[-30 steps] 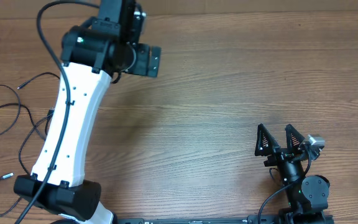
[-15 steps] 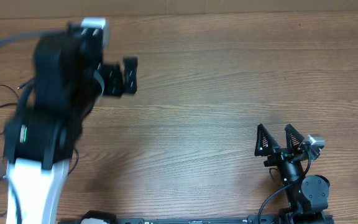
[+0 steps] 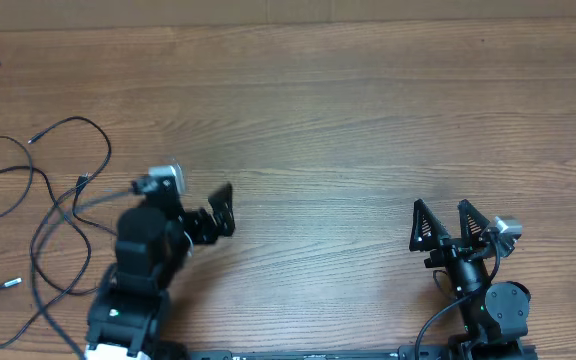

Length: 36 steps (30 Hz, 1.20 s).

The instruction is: Untangle cables

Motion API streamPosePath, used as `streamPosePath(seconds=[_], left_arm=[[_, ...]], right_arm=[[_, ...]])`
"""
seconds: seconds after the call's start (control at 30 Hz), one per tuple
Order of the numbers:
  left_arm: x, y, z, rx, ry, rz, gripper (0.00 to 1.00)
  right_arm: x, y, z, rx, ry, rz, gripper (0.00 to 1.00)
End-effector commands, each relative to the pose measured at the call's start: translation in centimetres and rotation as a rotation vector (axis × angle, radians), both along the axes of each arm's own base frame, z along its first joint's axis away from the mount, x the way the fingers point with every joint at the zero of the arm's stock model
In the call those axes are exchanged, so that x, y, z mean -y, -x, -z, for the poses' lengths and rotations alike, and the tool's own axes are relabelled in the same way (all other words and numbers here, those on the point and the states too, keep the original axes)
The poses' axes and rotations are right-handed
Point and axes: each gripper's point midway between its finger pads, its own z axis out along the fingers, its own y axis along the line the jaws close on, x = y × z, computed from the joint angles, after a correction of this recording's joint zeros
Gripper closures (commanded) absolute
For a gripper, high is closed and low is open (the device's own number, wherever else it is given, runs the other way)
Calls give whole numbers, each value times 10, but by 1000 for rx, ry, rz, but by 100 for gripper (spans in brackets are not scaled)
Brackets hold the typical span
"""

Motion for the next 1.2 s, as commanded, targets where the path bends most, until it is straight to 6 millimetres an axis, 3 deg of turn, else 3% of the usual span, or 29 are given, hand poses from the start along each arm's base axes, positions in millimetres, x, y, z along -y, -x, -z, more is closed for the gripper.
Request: streamPosePath(seconds=[0.0,0.17,0.37,0.47,0.67,0.83,1.0,1.17], left_arm=[[38,21,23,-73,130,199,0],[49,28,26,-97,166,265,0],[45,53,59,-277,156,250,1],[44,54,61,-284,153,248,0],[24,41,64,-250,69,138,0],[19,30,55,-149,-55,183,0],[18,21,28,86,-214,269,0],[1,24,20,241,-265,216,0]], right_arm=[[0,0,1,7,-2,-1,0],[0,0,1,7,-2,-2,0],[0,0,1,7,-2,-2,0],[0,0,1,7,-2,-2,0],[0,0,1,7,-2,-2,0],[0,0,1,7,-2,-2,0],[0,0,1,7,-2,-2,0],[0,0,1,7,-2,-2,0]])
